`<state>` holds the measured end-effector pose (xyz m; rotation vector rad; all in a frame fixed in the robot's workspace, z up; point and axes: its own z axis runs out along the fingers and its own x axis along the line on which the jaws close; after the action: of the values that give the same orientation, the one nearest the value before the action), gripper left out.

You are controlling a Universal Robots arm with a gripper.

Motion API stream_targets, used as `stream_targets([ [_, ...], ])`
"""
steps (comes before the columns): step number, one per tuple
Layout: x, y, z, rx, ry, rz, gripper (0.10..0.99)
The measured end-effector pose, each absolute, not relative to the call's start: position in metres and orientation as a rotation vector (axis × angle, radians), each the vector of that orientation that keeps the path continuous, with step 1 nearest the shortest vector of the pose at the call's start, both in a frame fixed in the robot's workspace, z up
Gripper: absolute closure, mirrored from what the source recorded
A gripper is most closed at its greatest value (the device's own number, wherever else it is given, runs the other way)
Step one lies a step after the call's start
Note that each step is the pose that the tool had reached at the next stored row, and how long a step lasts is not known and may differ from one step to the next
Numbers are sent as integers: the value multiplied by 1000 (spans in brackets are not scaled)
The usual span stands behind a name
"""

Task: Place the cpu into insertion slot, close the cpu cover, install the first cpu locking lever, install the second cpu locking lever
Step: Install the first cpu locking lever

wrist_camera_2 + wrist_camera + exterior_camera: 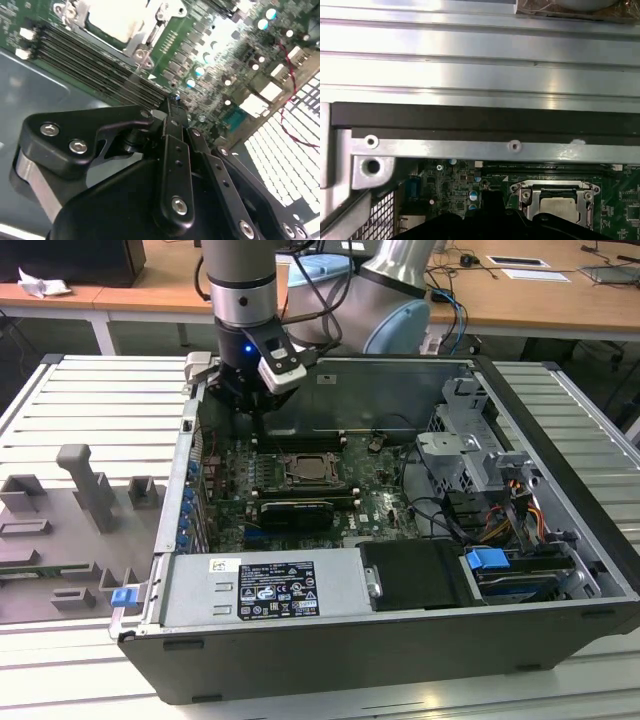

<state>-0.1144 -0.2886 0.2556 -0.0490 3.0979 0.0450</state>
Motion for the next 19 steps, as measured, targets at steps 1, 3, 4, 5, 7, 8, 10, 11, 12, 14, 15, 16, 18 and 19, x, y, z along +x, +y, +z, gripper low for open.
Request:
stream_targets([
  [1,-107,-289,256,-49,3102,45,980],
  [3,-100,-289,256,-49,3105,45,980],
  [4,-97,-289,256,-49,3106,45,980],
  [5,-91,-289,255,-49,3109,45,980],
  [7,-84,-289,255,-49,3110,48,980],
  [8,-83,-289,255,-49,3110,55,980],
  [10,-83,-289,254,-48,3109,97,980],
  [11,-83,-289,254,-48,3108,116,980],
  [12,-83,-290,254,-48,3107,129,980],
  [14,-83,-290,252,-48,3107,133,980],
  [15,-83,-291,250,-47,3107,132,980],
  [16,-82,-291,249,-48,3107,132,980],
  [18,-80,-291,246,-48,3107,132,980],
  [19,-78,-291,245,-48,3107,132,980],
])
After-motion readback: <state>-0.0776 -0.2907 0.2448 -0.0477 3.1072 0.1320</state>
